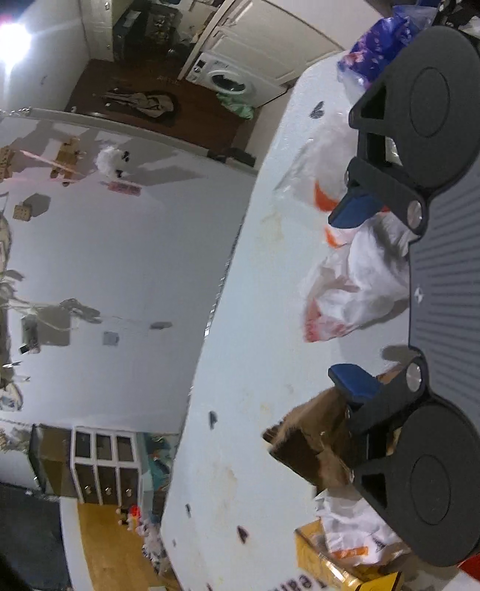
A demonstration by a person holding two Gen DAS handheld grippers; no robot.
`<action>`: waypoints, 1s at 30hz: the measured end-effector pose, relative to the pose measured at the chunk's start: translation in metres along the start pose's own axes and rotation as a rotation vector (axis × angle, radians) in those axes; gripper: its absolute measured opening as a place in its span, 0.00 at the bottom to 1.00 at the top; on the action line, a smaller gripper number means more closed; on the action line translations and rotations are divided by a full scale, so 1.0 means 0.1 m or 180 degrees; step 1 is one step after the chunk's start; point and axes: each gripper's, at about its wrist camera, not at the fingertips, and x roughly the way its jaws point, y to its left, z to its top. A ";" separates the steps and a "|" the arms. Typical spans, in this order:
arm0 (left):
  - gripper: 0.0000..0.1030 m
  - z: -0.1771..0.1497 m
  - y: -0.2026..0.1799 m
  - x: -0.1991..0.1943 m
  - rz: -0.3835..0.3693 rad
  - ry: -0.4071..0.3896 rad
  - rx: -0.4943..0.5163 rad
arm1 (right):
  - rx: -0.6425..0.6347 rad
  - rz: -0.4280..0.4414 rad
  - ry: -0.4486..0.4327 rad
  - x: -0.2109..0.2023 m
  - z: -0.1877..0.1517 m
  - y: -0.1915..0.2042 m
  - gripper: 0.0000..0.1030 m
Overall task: Collect trash
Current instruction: 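Grasp the white plastic bag with the left gripper while the right grasps the purple floral bag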
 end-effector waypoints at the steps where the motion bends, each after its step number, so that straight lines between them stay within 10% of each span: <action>1: 0.73 -0.01 -0.01 0.01 -0.0019 0.0026 0.0017 | -0.0034 -0.0016 0.0003 0.00 -0.01 0.01 0.62; 6: 0.48 -0.03 -0.09 -0.01 -0.0088 0.0074 0.0136 | -0.0133 -0.0023 0.0021 -0.01 0.02 0.06 0.56; 13: 0.46 -0.01 -0.16 -0.18 -0.0066 -0.0086 0.0165 | -0.0222 -0.0061 -0.0066 -0.05 0.07 0.09 0.28; 30: 0.35 0.06 -0.61 -0.69 -0.0277 -0.0481 0.0352 | -0.0023 -0.0350 -0.0659 -0.76 0.27 -0.27 0.24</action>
